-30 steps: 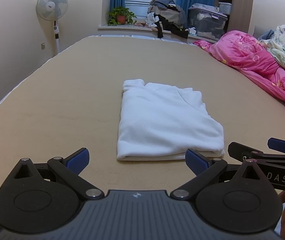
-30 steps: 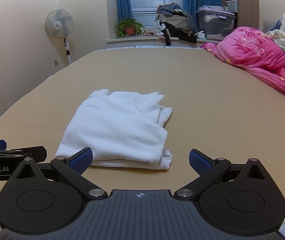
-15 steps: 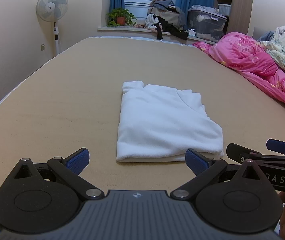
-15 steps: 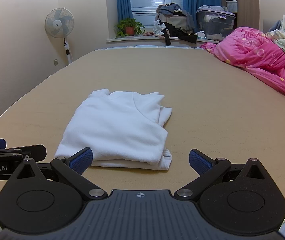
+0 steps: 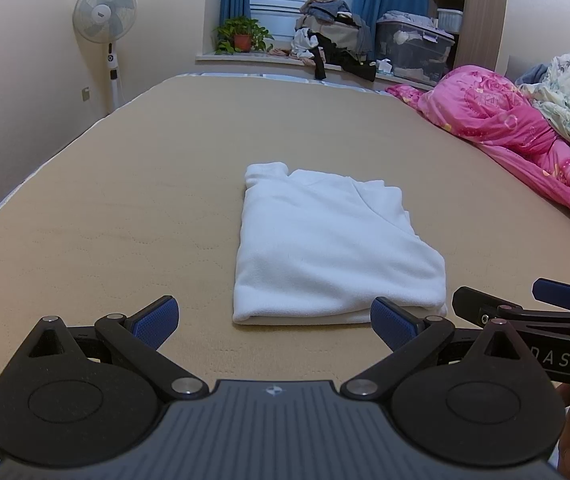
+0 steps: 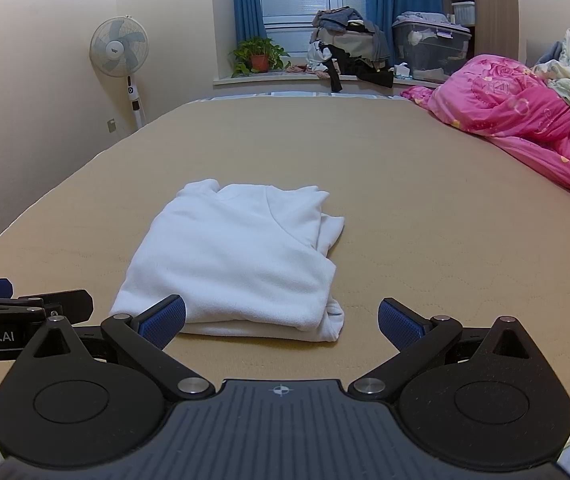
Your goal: Fold small clothes
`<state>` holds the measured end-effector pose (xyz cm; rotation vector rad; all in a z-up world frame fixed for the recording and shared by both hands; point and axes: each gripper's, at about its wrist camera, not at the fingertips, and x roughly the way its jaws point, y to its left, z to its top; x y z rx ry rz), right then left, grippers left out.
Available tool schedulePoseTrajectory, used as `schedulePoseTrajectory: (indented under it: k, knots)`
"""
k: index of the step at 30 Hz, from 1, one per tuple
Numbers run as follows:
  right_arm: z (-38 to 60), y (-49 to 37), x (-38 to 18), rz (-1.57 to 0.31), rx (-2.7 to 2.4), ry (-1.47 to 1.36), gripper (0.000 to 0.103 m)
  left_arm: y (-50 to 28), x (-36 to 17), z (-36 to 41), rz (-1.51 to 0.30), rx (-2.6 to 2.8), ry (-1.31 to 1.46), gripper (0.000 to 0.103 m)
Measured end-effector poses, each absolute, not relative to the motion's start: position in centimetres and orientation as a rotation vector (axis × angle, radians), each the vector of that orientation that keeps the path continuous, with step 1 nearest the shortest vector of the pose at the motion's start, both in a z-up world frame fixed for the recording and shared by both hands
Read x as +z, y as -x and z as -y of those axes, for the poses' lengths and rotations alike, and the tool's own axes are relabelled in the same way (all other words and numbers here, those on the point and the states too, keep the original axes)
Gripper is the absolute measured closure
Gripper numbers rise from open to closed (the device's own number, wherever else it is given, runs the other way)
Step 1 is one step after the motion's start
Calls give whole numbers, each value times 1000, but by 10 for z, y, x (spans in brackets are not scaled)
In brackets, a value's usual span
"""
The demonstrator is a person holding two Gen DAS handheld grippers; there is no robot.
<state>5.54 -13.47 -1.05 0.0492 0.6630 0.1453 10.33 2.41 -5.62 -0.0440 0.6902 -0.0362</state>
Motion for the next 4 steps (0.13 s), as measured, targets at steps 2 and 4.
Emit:
schedulePoseTrajectory:
  k: [2,4]
  knots:
    - [134,-55,-10,-664,144,-50,1,-103,-56,-24,-691,-36,44,1]
    - [133,-56,-9,-665,143,-50,1,-103,-55,-24,-693,-34,45,1]
